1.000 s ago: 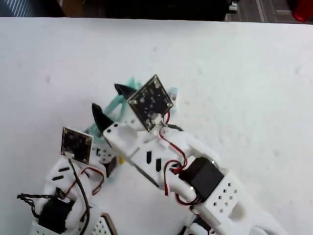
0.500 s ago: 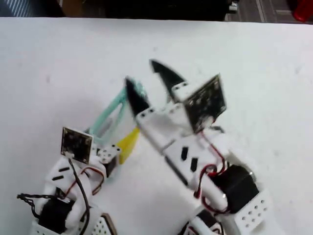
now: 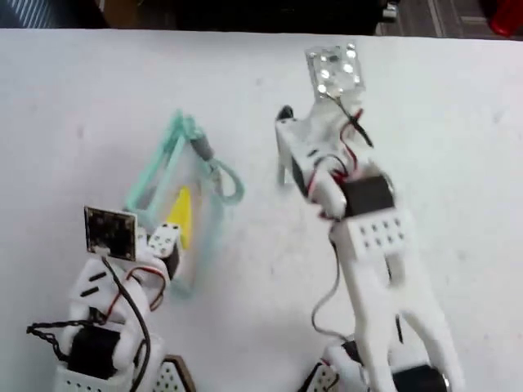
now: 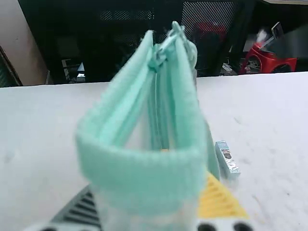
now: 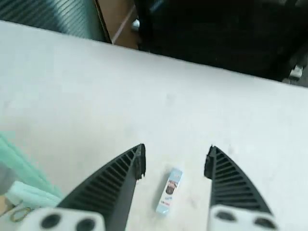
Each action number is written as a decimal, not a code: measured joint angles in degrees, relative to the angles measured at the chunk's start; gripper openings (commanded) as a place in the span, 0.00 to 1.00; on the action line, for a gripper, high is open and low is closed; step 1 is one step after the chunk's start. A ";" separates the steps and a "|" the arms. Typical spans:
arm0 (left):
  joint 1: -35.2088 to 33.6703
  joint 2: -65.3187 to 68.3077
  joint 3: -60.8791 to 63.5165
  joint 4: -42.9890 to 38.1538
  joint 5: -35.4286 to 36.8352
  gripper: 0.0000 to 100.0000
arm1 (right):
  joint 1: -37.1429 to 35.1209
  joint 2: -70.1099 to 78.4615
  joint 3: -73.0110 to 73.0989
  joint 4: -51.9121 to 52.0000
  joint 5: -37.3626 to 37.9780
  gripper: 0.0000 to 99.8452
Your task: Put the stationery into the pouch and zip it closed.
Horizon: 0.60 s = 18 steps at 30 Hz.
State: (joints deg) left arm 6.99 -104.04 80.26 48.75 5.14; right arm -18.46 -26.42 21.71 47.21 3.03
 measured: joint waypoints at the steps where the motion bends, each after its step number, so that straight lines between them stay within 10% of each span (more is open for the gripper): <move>1: 0.00 0.00 0.09 0.00 0.00 0.12 | 0.00 2.29 0.00 0.00 0.00 0.19; 18: 1.14 0.00 0.09 0.00 0.00 0.12 | 0.18 29.63 0.00 -2.11 0.00 0.19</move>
State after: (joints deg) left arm 8.13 -104.04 80.35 48.75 5.14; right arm -18.29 3.21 21.71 45.10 3.03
